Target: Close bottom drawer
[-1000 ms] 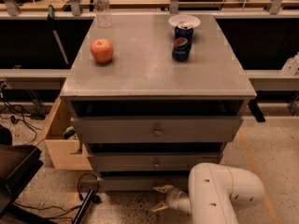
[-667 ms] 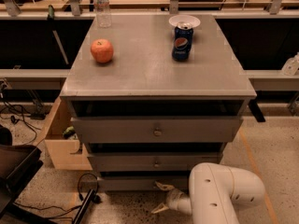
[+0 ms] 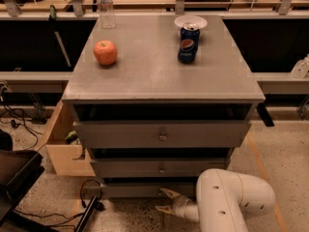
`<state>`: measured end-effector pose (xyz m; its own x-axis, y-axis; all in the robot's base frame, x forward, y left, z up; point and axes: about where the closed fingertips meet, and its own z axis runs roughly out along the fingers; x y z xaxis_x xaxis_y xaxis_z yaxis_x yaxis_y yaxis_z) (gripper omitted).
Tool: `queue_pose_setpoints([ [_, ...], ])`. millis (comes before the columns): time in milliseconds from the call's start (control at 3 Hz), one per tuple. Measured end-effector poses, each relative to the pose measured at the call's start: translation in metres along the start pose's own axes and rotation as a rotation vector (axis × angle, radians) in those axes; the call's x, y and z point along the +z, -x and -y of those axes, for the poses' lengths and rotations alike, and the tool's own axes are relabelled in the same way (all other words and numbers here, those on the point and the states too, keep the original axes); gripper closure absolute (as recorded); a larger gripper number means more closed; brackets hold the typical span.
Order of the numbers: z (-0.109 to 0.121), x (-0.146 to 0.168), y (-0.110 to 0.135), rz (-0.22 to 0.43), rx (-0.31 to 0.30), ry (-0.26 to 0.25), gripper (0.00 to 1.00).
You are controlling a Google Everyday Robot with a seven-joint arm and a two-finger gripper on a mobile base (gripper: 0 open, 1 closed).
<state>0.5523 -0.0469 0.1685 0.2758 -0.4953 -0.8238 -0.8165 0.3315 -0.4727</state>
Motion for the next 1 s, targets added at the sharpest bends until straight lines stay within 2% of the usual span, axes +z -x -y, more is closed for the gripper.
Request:
queue_pose_setpoints([
  [333,0.001,-0.025,0.005,-0.029,-0.002,-0.037,0.64],
  [667,0.046,-0.089,0.039,-0.070,-0.013,-0.230,0.87],
  [1000,0.084,-0.180,0.081,-0.103,-0.072,-0.451,1.00],
])
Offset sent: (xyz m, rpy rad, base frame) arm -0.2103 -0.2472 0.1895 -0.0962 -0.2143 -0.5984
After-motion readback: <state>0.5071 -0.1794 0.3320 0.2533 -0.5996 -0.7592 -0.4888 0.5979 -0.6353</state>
